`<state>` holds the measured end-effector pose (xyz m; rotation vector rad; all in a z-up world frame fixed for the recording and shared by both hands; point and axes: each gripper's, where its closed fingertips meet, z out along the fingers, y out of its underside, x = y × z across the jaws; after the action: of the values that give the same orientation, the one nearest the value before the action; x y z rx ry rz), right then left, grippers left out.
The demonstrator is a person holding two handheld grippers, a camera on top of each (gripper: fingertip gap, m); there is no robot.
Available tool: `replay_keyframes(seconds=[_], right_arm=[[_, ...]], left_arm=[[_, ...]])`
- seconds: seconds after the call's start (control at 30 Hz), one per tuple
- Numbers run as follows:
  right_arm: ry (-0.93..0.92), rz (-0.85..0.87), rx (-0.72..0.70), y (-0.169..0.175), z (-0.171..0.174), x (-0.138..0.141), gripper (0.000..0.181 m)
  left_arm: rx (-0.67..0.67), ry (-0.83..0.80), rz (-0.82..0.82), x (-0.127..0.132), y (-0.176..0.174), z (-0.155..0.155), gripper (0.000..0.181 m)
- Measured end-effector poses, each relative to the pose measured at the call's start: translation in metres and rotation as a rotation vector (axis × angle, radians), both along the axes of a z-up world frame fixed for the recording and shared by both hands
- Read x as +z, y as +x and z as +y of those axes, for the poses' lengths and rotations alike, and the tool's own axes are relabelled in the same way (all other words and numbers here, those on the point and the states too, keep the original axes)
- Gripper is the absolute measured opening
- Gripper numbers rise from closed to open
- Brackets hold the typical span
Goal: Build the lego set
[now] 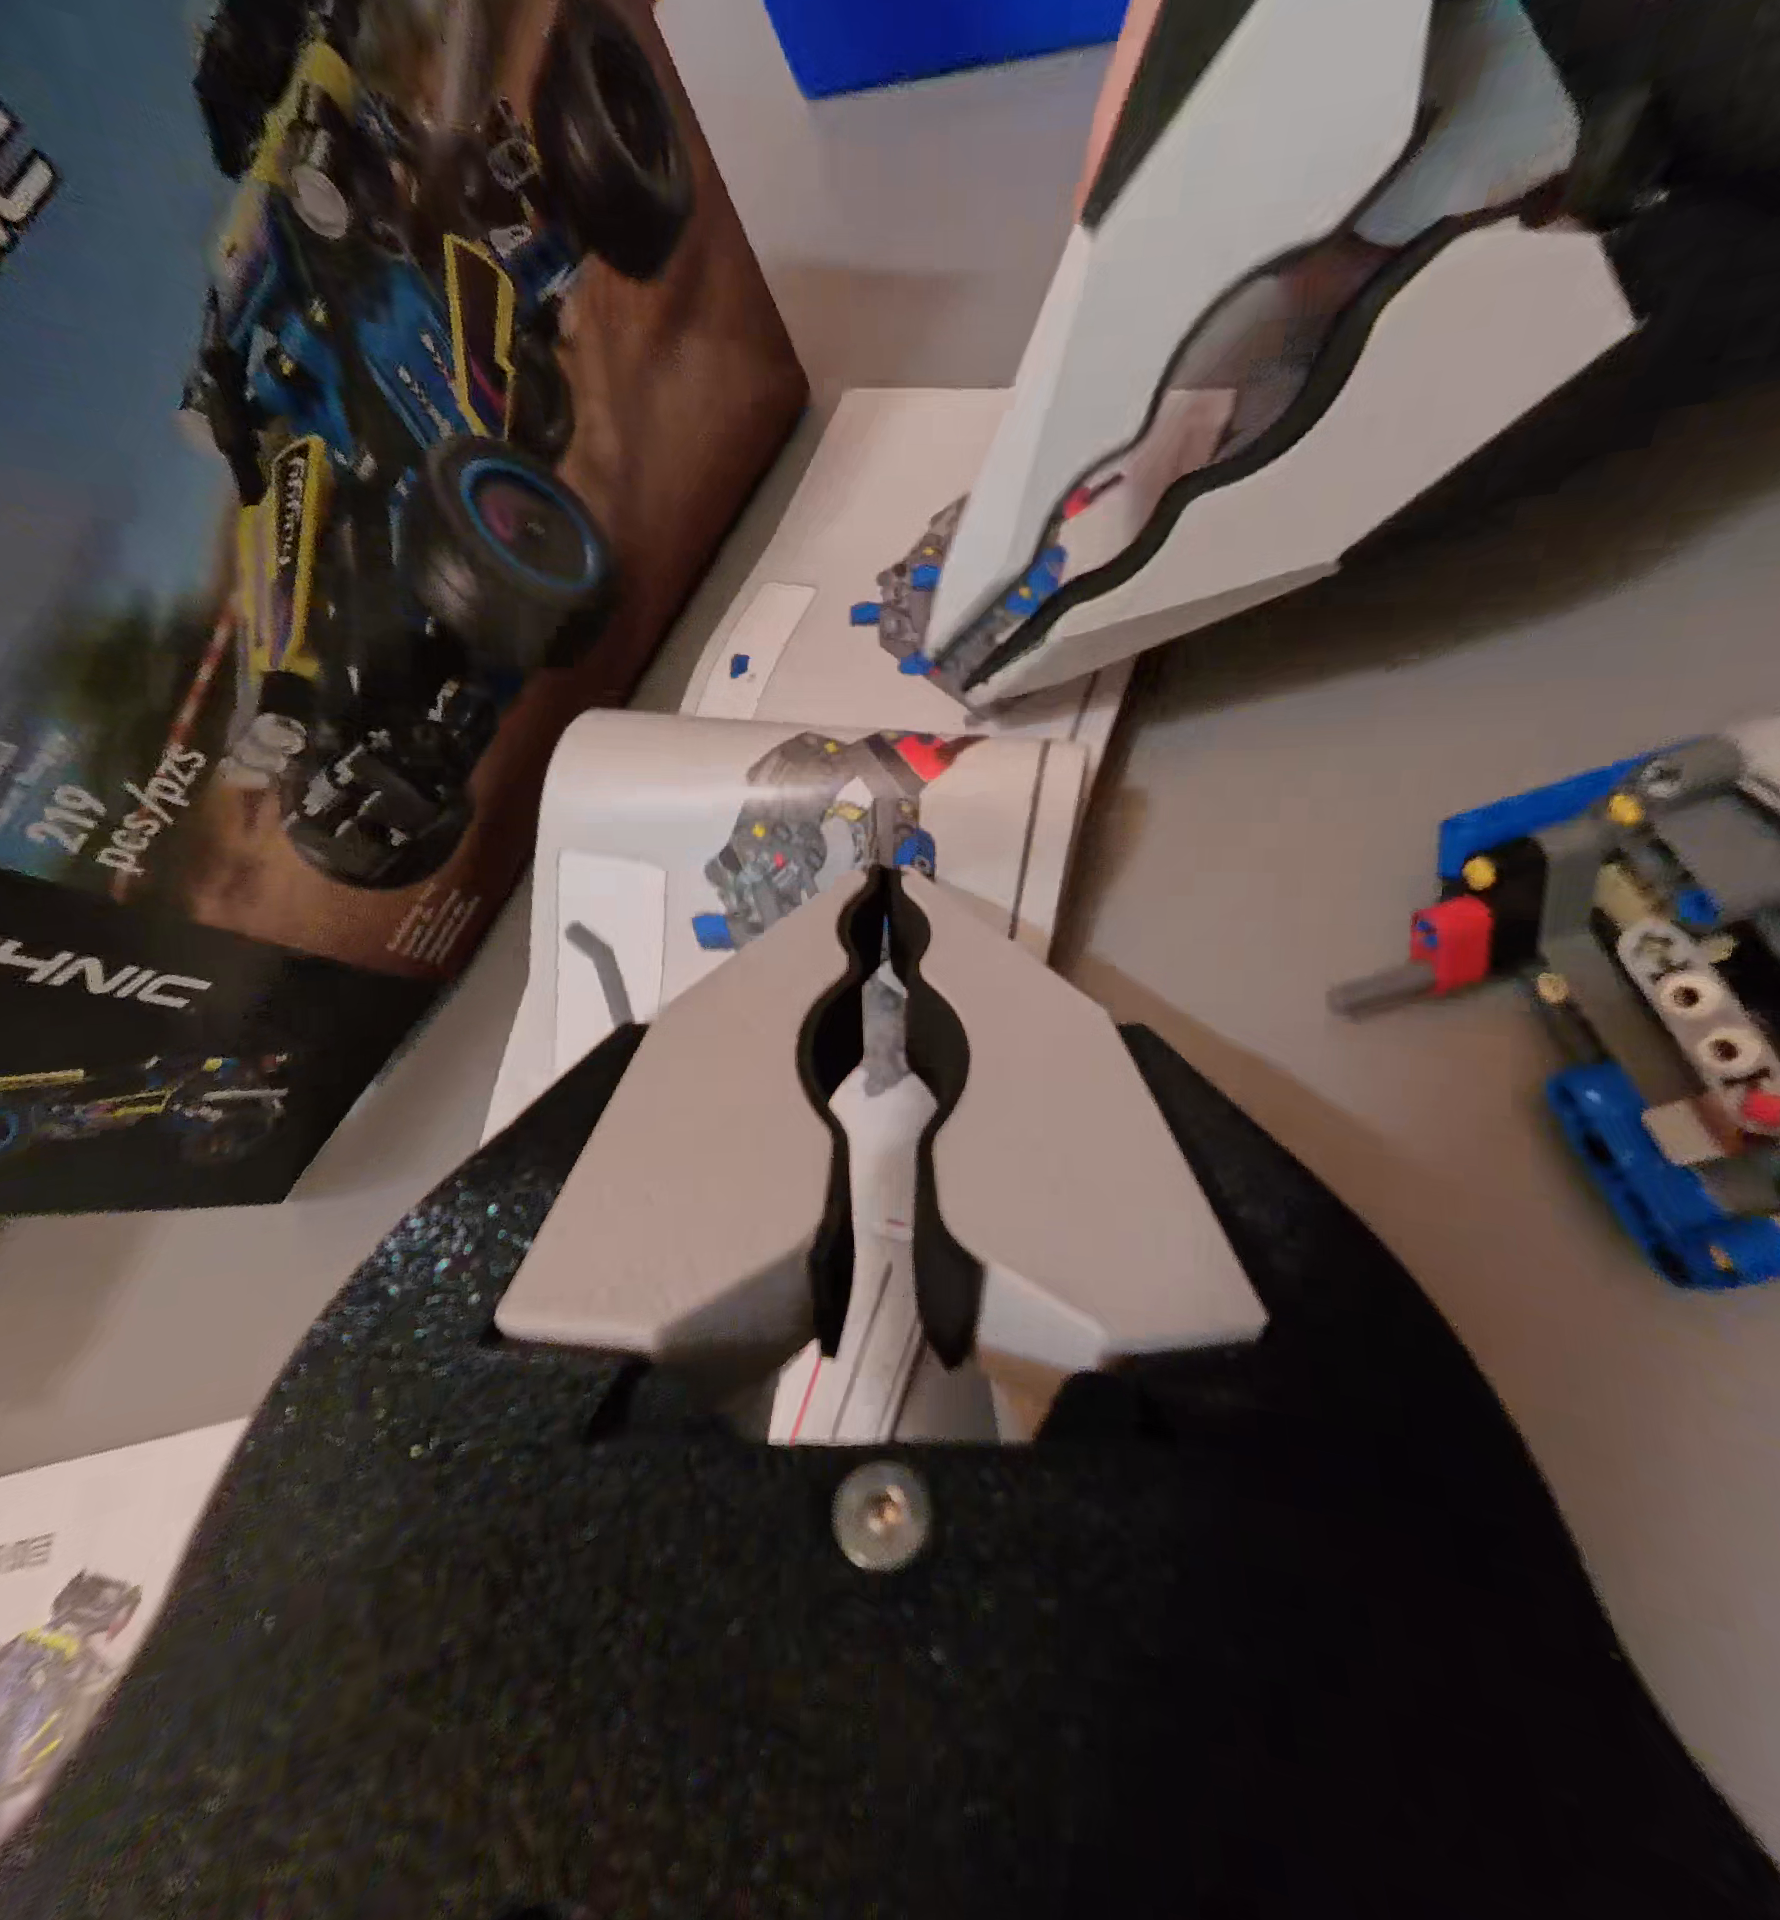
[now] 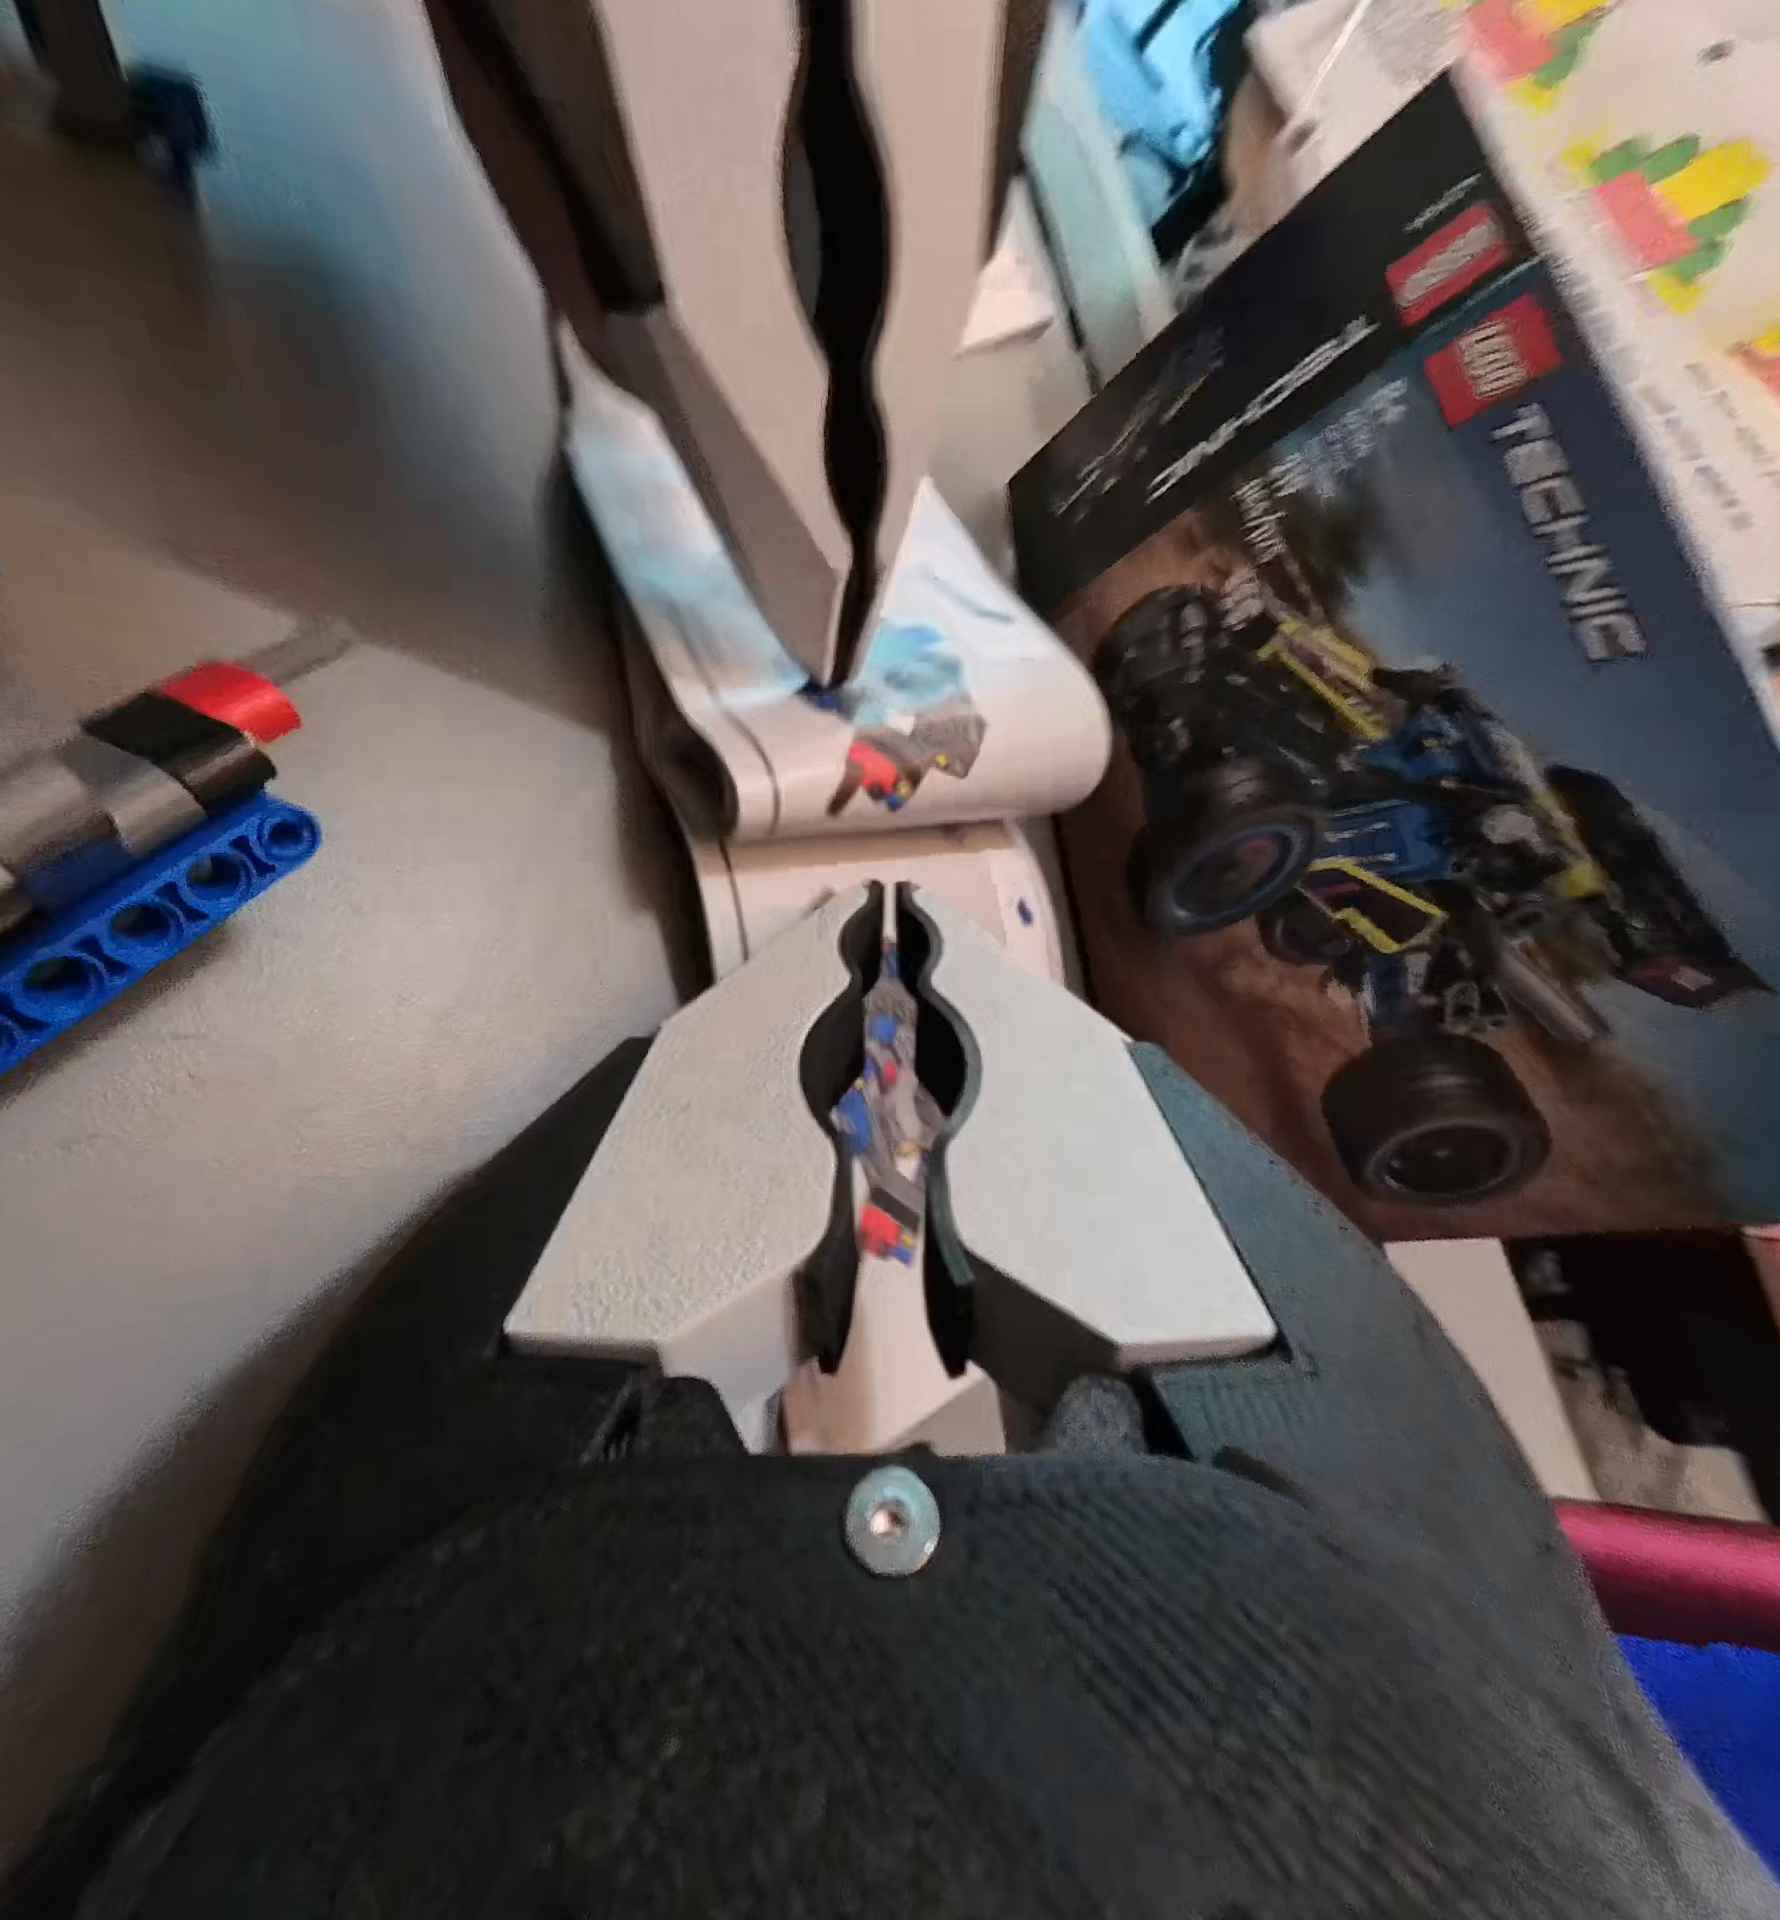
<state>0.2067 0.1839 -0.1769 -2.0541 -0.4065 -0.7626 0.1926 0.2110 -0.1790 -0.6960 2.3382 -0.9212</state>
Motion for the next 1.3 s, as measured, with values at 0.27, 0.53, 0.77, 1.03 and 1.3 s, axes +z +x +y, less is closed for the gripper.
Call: replay_keyframes(seconds=[0.27, 0.53, 0.77, 1.03, 1.3], right_arm=[[-0.009, 0.263, 0.137, -0.025, 0.011, 0.011, 0.039], [-0.24, 0.083, 0.205, -0.022, 0.011, -0.004, 0.015], [-0.213, 0.101, 0.177, -0.028, 0.013, -0.004, 0.004], [-0.195, 0.227, 0.174, -0.034, 0.013, -0.009, 0.0], [-0.247, 0.254, 0.179, -0.038, 0.007, -0.012, 0.0]], left_arm=[[-0.035, -0.007, 0.1, -0.02, -0.003, 0.0, 0.0], [-0.047, 0.008, 0.142, -0.024, -0.004, 0.005, 0.0], [-0.096, -0.08, 0.125, -0.005, -0.013, 0.01, 0.01], [-0.237, 0.169, 0.227, -0.02, -0.057, 0.024, 0.04], [-0.255, 0.162, 0.345, -0.025, -0.063, 0.021, 0.0]])
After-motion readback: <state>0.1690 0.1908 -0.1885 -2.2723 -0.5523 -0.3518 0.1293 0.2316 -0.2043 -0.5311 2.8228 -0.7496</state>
